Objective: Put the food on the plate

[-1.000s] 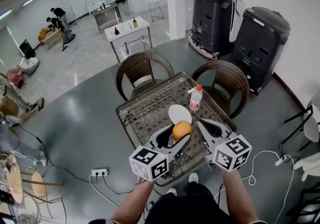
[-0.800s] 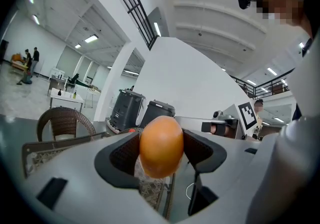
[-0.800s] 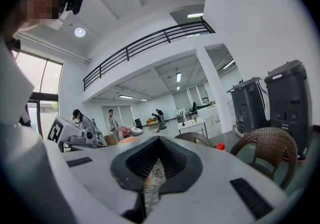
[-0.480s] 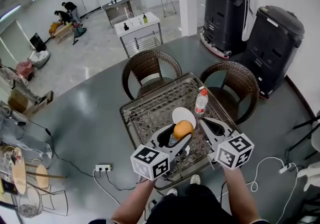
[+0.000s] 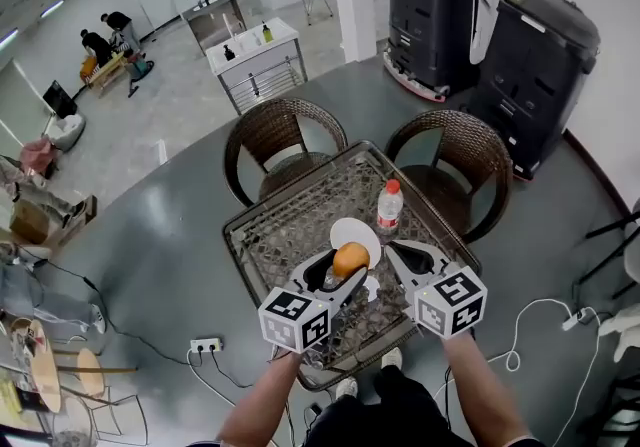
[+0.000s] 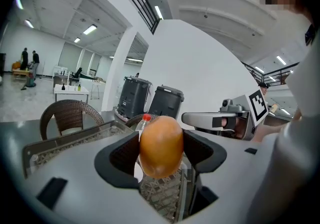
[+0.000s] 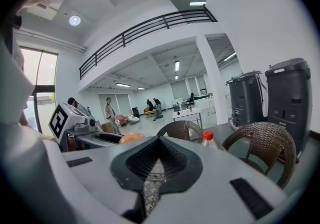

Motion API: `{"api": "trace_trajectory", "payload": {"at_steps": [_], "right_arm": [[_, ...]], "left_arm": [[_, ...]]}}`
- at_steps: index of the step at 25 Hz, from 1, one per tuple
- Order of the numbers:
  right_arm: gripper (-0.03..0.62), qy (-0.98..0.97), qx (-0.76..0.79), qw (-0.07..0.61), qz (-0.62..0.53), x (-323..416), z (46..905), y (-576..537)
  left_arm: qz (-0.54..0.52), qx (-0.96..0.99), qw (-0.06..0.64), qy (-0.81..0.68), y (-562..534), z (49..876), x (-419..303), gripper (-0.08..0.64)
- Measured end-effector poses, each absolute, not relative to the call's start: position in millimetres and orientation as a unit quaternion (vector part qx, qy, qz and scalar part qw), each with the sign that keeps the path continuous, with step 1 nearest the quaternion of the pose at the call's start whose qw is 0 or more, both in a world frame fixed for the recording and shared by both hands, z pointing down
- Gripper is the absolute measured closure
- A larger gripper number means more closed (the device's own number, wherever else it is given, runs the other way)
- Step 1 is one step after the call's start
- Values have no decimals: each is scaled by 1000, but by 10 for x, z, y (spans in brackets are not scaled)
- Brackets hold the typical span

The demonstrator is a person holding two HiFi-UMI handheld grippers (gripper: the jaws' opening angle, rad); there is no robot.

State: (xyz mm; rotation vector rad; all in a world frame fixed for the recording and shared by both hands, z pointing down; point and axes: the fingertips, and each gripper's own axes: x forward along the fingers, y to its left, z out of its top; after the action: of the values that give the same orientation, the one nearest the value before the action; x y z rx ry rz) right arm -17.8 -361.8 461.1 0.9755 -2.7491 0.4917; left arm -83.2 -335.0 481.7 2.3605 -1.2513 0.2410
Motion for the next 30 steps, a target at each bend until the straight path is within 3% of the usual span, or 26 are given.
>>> {"api": "trace_trajectory", "payload": {"at_steps": [18, 30], "right_arm": [[588, -906, 339, 164, 196, -114, 5632, -4103], [588, -897, 342, 165, 224, 35, 5825, -4106]], "left_arm": [[204, 816, 282, -462, -4240, 6577, -874, 276], [242, 802, 287, -465, -4348, 7009, -789, 276]]}}
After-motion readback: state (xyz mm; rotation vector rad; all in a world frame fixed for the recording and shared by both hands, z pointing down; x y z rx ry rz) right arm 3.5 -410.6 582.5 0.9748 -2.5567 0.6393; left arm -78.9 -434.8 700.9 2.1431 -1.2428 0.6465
